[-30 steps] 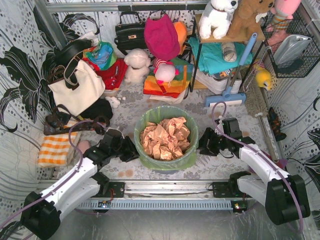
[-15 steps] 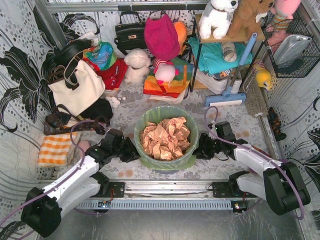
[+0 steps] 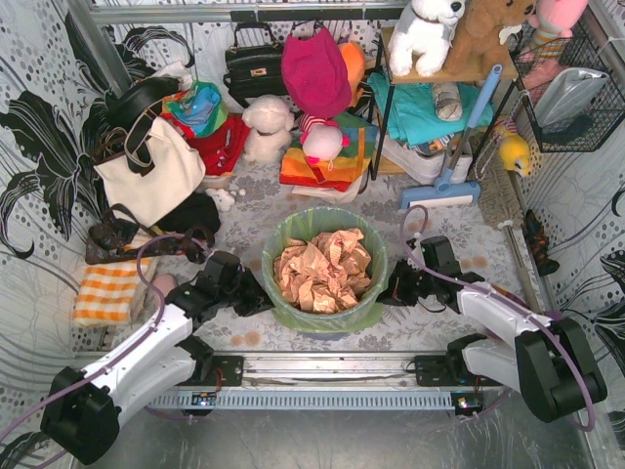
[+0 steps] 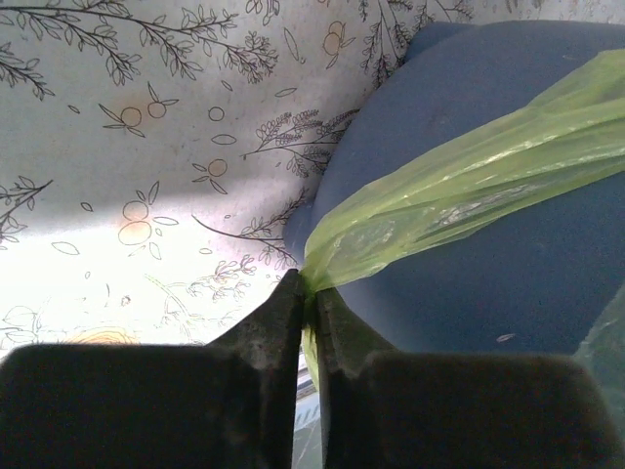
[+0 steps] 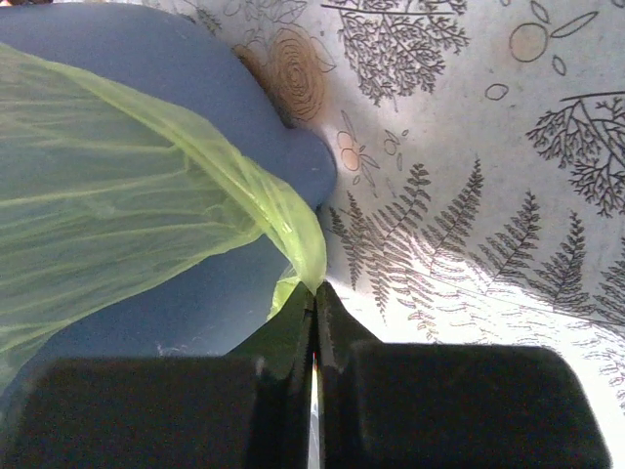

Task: Tie the trash bag

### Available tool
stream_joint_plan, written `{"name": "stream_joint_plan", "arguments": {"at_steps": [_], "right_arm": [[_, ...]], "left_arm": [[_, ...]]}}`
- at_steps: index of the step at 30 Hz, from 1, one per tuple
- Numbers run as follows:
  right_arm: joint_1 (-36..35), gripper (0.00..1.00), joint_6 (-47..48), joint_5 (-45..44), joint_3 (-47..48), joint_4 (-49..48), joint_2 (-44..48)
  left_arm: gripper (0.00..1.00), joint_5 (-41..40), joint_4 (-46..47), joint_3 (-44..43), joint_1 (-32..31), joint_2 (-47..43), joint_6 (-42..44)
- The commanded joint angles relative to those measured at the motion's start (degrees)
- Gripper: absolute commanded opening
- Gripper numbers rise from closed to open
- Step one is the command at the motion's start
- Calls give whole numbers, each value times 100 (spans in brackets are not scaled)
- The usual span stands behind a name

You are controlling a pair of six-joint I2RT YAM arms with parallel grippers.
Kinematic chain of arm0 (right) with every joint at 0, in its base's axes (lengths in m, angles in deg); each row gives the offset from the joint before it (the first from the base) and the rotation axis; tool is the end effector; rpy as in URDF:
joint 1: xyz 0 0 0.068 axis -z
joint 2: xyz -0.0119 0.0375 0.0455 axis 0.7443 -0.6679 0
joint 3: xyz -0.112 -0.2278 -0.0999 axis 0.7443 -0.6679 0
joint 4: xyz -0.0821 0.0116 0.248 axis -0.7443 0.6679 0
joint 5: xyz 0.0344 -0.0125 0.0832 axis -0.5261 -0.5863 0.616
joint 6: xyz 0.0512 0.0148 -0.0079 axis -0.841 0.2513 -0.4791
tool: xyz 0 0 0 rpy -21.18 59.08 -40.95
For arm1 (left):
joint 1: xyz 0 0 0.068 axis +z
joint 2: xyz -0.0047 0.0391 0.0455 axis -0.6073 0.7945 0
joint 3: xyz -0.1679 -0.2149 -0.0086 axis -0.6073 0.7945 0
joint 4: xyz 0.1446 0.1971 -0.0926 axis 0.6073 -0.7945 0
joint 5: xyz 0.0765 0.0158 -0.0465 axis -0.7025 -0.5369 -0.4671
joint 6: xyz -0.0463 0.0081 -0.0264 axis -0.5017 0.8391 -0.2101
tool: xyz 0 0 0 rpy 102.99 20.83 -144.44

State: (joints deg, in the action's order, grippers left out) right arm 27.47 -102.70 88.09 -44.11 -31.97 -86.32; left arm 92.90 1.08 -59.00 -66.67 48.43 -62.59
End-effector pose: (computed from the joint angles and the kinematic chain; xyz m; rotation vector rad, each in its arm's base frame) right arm 0.1744 0.0878 0.1507 0.2208 2.5625 1.2392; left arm 0.1300 -0.0846 0.1738 -0.4658 2.6302 -0.9332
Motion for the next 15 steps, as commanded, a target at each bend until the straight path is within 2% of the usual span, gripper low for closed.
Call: {"name": "stream_joint_plan", "arguments": {"at_steps": [1, 6, 15], "right_arm": [[-30, 0, -87, 23, -16, -124, 306], [-30, 0, -186, -148, 58, 123, 850], [-30, 0, -235, -1075, 538, 1492, 2086]], "left_arm": [[16, -120, -8, -305, -43, -108, 101], [0, -216, -171, -450, -41, -230, 89], [0, -546, -631, -824, -43, -638, 68]]}}
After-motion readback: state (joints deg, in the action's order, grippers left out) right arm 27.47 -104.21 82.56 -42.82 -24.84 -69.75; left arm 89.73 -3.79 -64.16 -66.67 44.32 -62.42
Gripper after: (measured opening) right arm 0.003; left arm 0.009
